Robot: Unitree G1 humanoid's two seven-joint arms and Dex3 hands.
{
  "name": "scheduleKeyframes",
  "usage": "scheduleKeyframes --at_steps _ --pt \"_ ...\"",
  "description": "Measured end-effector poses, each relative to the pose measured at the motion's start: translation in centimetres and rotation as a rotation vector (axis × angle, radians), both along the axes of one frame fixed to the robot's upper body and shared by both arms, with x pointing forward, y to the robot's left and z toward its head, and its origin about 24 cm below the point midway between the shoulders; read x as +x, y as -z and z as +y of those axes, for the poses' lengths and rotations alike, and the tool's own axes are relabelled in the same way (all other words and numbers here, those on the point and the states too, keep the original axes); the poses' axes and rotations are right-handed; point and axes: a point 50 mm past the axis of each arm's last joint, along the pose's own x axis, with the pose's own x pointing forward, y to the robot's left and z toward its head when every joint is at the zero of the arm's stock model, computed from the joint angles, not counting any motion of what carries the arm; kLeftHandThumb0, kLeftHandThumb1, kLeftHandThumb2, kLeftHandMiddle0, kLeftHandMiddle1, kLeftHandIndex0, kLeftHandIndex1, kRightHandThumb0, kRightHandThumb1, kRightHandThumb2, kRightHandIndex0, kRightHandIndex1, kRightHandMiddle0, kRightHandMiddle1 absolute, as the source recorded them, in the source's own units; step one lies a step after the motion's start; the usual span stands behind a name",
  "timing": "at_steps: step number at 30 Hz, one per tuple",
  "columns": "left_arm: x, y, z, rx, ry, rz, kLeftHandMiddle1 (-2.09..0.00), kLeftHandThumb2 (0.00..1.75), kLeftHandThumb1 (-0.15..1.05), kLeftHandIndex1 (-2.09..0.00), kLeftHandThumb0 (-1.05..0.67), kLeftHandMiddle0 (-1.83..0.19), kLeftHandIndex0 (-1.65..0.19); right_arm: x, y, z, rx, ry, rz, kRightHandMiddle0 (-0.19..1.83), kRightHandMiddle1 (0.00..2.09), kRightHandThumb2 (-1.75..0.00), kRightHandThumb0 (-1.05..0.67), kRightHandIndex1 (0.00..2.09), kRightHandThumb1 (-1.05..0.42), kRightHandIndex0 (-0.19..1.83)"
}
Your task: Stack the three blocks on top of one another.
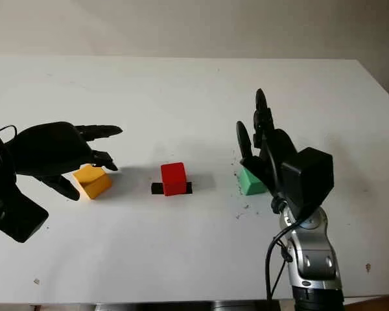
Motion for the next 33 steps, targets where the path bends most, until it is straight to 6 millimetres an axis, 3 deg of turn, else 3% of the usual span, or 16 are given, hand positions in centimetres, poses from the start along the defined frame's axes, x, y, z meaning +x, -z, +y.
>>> scheduleKeyframes --at_steps 6,16,22,26,33 --pt "0.1 0.0 -0.1 0.010 -0.004 0.000 -0.08 0.06 0.96 -1.38 -0.51 -0.20 -0.34 0.0 0.0 0.0 0.001 -0.002 0.000 -0.19 0.00 -0.64 -0.71 0.00 -1.05 -0.19" --pt "0.3 -0.5 -0.3 0.013 0.014 -0.027 -0.08 0.05 0.96 -1.35 -0.48 -0.25 -0.36 0.0 0.0 -0.1 0.000 -0.007 0.000 -0.19 0.00 -0.65 -0.72 0.00 -1.05 -0.19" --pt "0.9 -2.4 -0.8 -0.030 0.028 -0.073 -0.06 0.05 0.94 -1.31 -0.51 -0.24 -0.36 0.0 0.0 0.0 0.001 -0.008 0.001 -0.19 0.00 -0.64 -0.68 0.00 -1.05 -0.19" --pt "1.4 -4.6 -1.8 -0.102 0.024 -0.078 -0.08 0.06 0.95 -1.17 -0.49 -0.29 -0.46 0.0 0.1 0.1 0.007 -0.007 0.001 -0.19 0.00 -0.63 -0.69 0.00 -1.05 -0.19" --pt "2.1 -7.7 -3.1 -0.272 -0.007 -0.014 -0.07 0.06 0.97 -1.30 -0.49 -0.32 -0.43 0.0 0.2 0.2 0.003 0.012 0.009 -0.19 0.00 -0.63 -0.69 0.00 -1.05 -0.19"
